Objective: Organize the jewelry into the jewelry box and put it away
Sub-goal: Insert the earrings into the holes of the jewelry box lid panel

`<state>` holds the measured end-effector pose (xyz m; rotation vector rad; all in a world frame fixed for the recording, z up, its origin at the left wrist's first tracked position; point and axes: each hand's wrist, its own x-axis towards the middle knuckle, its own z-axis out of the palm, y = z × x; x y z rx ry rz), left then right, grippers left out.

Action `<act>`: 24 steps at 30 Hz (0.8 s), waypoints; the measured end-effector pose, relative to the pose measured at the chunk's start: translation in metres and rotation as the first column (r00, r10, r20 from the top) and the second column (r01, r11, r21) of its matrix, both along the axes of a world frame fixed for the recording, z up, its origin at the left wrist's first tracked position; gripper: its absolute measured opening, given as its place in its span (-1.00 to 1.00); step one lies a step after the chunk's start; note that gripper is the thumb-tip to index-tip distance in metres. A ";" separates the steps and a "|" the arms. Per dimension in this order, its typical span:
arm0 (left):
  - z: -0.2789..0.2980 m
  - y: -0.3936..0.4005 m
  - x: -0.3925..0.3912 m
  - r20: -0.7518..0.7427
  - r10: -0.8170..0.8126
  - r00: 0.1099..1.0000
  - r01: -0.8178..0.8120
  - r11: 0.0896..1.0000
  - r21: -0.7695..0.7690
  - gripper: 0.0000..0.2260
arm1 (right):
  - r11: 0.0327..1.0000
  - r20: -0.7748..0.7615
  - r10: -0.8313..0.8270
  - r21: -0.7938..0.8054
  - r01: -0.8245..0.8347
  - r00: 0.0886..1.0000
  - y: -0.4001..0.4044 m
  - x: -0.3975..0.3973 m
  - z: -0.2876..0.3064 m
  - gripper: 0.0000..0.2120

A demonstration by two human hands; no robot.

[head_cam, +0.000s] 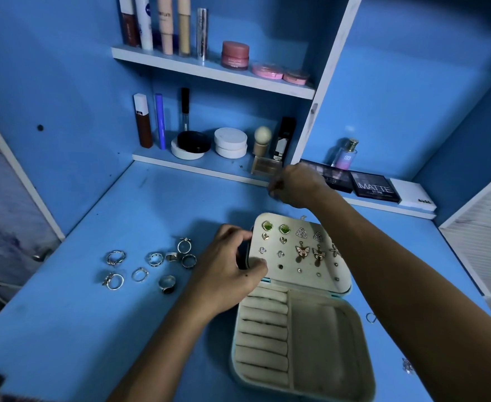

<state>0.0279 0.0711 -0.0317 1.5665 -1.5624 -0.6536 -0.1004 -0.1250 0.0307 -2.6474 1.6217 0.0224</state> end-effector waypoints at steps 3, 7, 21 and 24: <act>0.000 0.001 0.000 -0.009 -0.005 1.000 0.005 1.000 -0.002 -0.64 | 0.999 -0.054 -0.007 -0.038 0.005 0.998 0.001 0.003 0.000 -0.81; 0.001 0.001 0.000 -0.018 -0.007 1.000 0.007 1.000 0.005 -0.65 | 0.990 -0.156 -0.004 -0.137 -0.018 0.988 0.004 0.008 -0.003 -0.72; 0.006 0.008 0.002 -0.082 -0.031 0.996 0.028 0.999 -0.041 -0.73 | 0.975 0.309 -0.028 0.218 -0.043 0.951 0.024 -0.036 0.040 -0.82; 0.007 0.012 0.004 -0.106 -0.032 0.994 0.029 0.999 -0.037 -0.75 | 0.963 0.383 -0.055 0.266 -0.052 0.922 0.032 -0.052 0.049 -0.88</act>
